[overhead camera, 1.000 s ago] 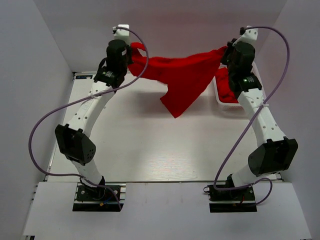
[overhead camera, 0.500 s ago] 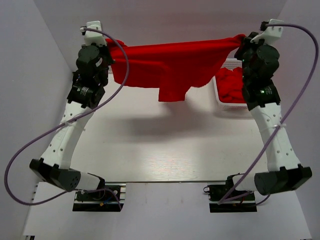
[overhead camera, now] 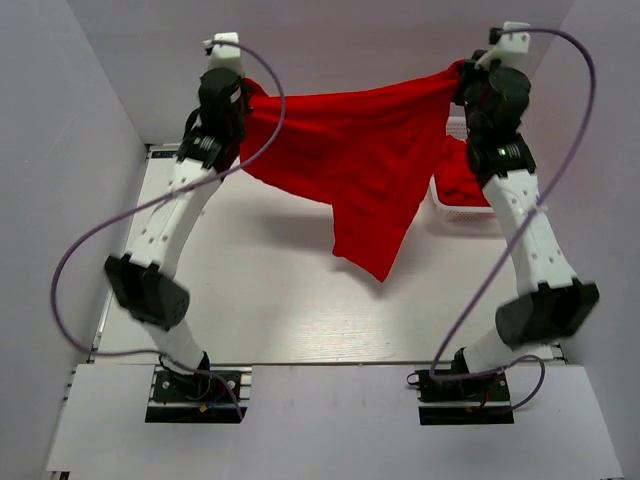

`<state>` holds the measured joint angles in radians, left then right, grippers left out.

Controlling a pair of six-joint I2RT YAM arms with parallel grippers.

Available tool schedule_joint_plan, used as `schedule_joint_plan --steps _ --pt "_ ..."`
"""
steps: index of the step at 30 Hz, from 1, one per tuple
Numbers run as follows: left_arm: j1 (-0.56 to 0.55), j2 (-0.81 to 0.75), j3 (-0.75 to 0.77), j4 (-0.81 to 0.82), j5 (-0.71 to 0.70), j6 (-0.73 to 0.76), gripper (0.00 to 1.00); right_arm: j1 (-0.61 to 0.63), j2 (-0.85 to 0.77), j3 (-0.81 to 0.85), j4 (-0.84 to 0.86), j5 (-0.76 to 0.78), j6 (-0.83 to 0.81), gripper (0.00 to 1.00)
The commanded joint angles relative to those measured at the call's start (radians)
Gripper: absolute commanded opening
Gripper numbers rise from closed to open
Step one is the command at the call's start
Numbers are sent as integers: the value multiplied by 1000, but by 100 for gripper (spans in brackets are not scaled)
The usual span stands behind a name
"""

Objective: Fold and stack the t-shirts
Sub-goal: Flatten out the tshirt

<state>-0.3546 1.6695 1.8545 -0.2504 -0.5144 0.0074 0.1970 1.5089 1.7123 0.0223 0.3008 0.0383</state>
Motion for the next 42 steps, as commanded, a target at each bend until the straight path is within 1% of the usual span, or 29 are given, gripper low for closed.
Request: schedule_joint_plan --steps 1,2,3,4,6,7,9,10,11,12,13,14,15,16,17,18,19,20,22,23,24,26,27,28,30,31,37,39,42 --pt "40 167 216 -146 -21 -9 0 -18 124 218 -2 -5 -28 0" --pt "40 206 288 -179 -9 -23 0 -18 148 263 -16 -3 -26 0" --pt "52 238 425 -205 5 -23 0 -15 169 301 -21 3 -25 0" --pt "61 260 475 -220 14 -23 0 -16 209 393 -65 11 -31 0" --pt "72 259 525 -211 36 -23 0 -18 212 415 -62 23 -31 0" --pt "72 239 502 -199 46 -23 0 -16 188 409 -61 32 -34 0" --pt "72 176 358 -149 47 -50 0 -18 137 312 -44 35 -31 0" --pt "81 94 286 -130 56 -61 2 -16 113 267 -33 35 -19 0" --pt "82 47 111 -109 56 -76 5 -18 40 104 -36 34 -9 0" --pt "82 1 13 -61 56 -114 19 -19 15 33 2 26 27 0" --pt "82 -87 -83 -41 66 -144 27 -15 -10 -32 22 9 44 0" --pt "82 -127 -270 -15 83 -212 38 -18 -74 -236 42 -14 95 0" --pt "82 -163 -358 -15 106 -246 48 -19 -90 -300 48 -29 115 0" --pt "82 -192 -438 -15 123 -286 63 -18 -101 -359 51 -52 133 0" --pt "82 -215 -589 -15 134 -332 74 -16 -124 -461 30 -90 156 0" --pt "82 -249 -654 -50 145 -380 81 -18 -127 -552 18 -113 211 0" --pt "82 -258 -713 -82 160 -485 98 -16 -130 -633 7 -132 231 0" --pt "82 -258 -798 -117 160 -530 100 -16 -127 -669 -16 -182 247 0" --pt "82 -258 -869 -183 178 -572 100 -18 -112 -747 -21 -215 264 30" --pt "82 -258 -870 -222 166 -583 100 -19 -102 -744 -62 -201 256 47" --pt "82 -258 -870 -265 119 -596 100 -18 -76 -697 -155 -181 255 69" --pt "82 -258 -859 -349 82 -626 100 -14 -62 -669 -197 -143 253 74" --pt "82 -258 -859 -349 58 -626 100 -14 -61 -655 -208 -153 259 75" --pt "82 -258 -859 -349 57 -626 100 -11 -68 -657 -202 -164 255 81" --pt "82 -258 -868 -349 48 -626 100 -14 -85 -678 -171 -213 247 83" --pt "82 -258 -868 -340 39 -626 100 -10 -102 -692 -150 -227 239 90" --pt "101 -212 -815 -378 -24 -649 100 -5 -125 -706 -134 -287 190 90" --pt "126 -200 -795 -353 -33 -649 100 -5 -121 -714 -125 -290 175 90" --pt "157 -151 -750 -279 -24 -611 100 -1 -102 -723 -107 -373 152 90"
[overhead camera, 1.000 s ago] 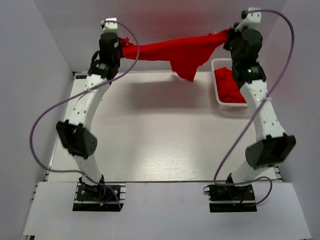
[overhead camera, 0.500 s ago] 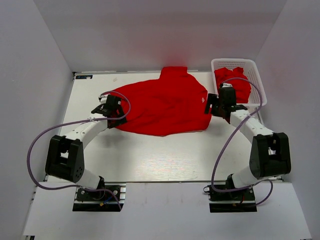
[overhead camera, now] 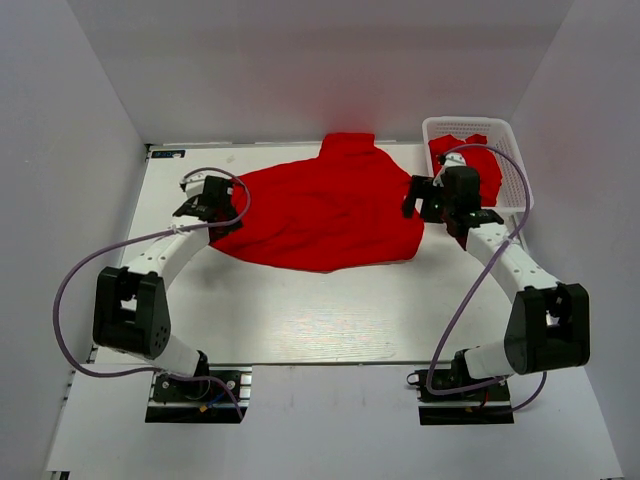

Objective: Fold and stack the t-shirts
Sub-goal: Flatten out the tshirt

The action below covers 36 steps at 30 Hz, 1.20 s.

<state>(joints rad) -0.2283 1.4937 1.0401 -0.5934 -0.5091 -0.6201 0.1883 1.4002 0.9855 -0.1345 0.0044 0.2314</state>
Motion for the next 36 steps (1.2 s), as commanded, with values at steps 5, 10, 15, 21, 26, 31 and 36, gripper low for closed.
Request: schedule_joint_plan --steps 5,10,15,21,26,31,36 --pt "73 175 202 147 122 98 100 34 74 33 70 -130 -105 90" --pt "73 333 313 283 294 171 100 71 241 134 84 -181 -104 90" --pt "52 551 472 299 483 206 100 83 446 266 82 -181 -43 90" --pt "52 593 427 326 602 206 100 82 526 241 92 -149 75 90" --pt "43 479 165 443 684 159 100 80 429 40 84 -126 175 90" --pt "12 344 -110 474 738 138 100 86 190 -200 62 -124 258 90" --pt "-23 179 -308 437 787 138 100 122 -30 -441 -29 -168 299 89"
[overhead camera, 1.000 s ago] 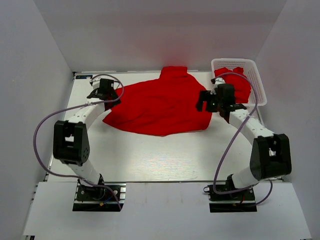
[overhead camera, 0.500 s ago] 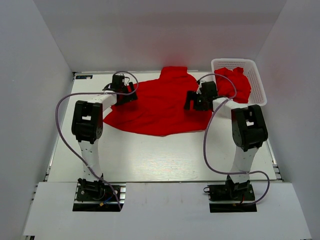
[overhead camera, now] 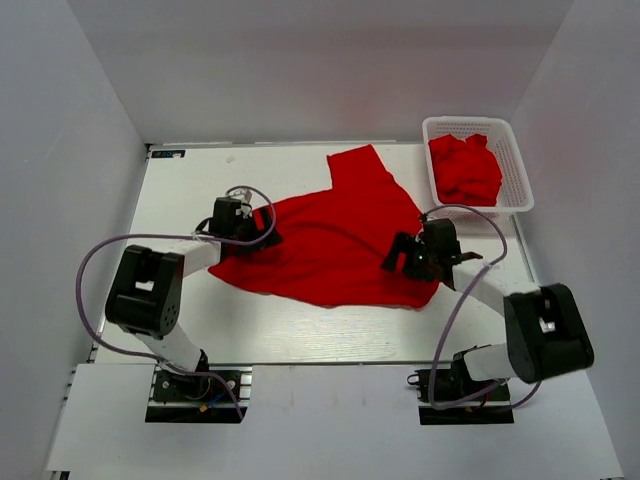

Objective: Fold and stack the t-shirts
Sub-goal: Flatten out the tshirt

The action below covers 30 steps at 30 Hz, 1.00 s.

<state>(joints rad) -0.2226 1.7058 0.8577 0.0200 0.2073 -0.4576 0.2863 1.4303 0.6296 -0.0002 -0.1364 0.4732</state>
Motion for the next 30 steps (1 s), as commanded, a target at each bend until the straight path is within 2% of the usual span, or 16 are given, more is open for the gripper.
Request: schedule_joint_plan --steps 1,6,9,10,13,15,16,17,18,23,26,30 --pt "-41 -67 -143 -186 70 -24 100 30 -85 -88 -232 -37 50 89" --pt "-52 -316 -126 -316 -61 -24 100 77 -270 -27 -323 -2 -51 89" --pt "-52 -394 -93 -334 -175 -24 100 77 -321 22 -247 34 -94 90" --pt "-31 -394 -79 -347 -198 -36 100 79 -321 30 -226 43 -103 90" --pt "-31 -368 15 -474 -417 -91 100 73 -260 102 -75 66 -107 90" --pt "-20 -290 95 -588 -503 -133 100 71 -167 190 -26 63 -110 90" --pt "1 -261 119 -616 -588 -174 100 70 -136 220 -17 63 -110 90" --pt "14 -198 151 -630 -612 -190 100 70 -110 249 -23 78 -107 90" --pt "29 -169 164 -618 -612 -190 100 70 -26 342 -26 78 -101 90" --pt "118 -38 222 -569 -548 -190 100 67 134 548 -66 26 -137 90" --pt "152 8 222 -551 -528 -200 100 68 203 590 -90 20 -159 90" --pt "172 60 213 -490 -491 -201 100 62 219 593 -103 24 -163 90"
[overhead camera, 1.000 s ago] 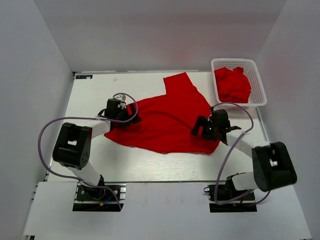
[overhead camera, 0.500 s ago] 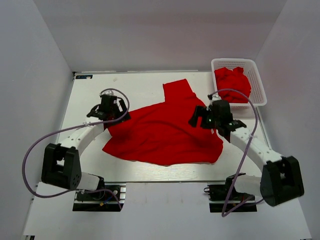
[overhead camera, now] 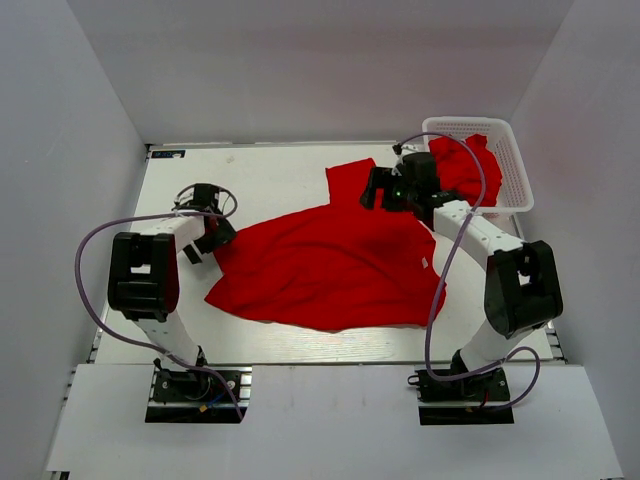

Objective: Fold and stack the t-shirts
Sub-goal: Flatten out the tshirt

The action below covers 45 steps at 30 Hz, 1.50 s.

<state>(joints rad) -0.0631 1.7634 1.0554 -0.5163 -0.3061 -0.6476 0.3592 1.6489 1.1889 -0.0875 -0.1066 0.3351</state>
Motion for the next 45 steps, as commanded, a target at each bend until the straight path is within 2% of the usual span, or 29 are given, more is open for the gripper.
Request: schedule_joint_plan --steps 1,7,9,11,12,14,15,17,18,23,27,32,40,45 --pt "13 11 15 70 42 -11 100 -9 3 28 -18 -5 -25 90" --pt "13 80 26 124 102 8 100 -14 3 18 -18 15 -25 90" --pt "2 99 35 115 91 19 88 -12 3 12 -20 27 -25 90" --pt "-12 114 35 127 111 55 75 -14 14 20 -18 48 -24 90" --pt "-12 123 23 136 123 66 62 -17 21 21 -21 71 -9 90" --pt "-12 133 0 165 186 78 47 -20 58 56 -34 87 -2 90" --pt "-12 133 -20 176 197 78 29 -26 71 70 -40 88 4 90" --pt "-12 133 -29 185 197 78 6 -25 122 118 -55 100 -4 90" --pt "-12 133 -29 174 197 78 0 -28 138 151 -58 102 -5 90" --pt "-12 82 -73 197 186 88 0 -29 306 328 -55 192 -70 90" --pt "-12 21 -103 263 211 112 0 -32 469 554 -58 268 -135 90" --pt "-12 -30 -127 286 222 134 0 -35 641 757 -37 223 -197 90" --pt "-12 -78 -136 283 222 166 0 -48 776 828 135 226 -191 90" --pt "-12 -88 -136 265 222 175 0 -49 850 879 174 234 -205 90"
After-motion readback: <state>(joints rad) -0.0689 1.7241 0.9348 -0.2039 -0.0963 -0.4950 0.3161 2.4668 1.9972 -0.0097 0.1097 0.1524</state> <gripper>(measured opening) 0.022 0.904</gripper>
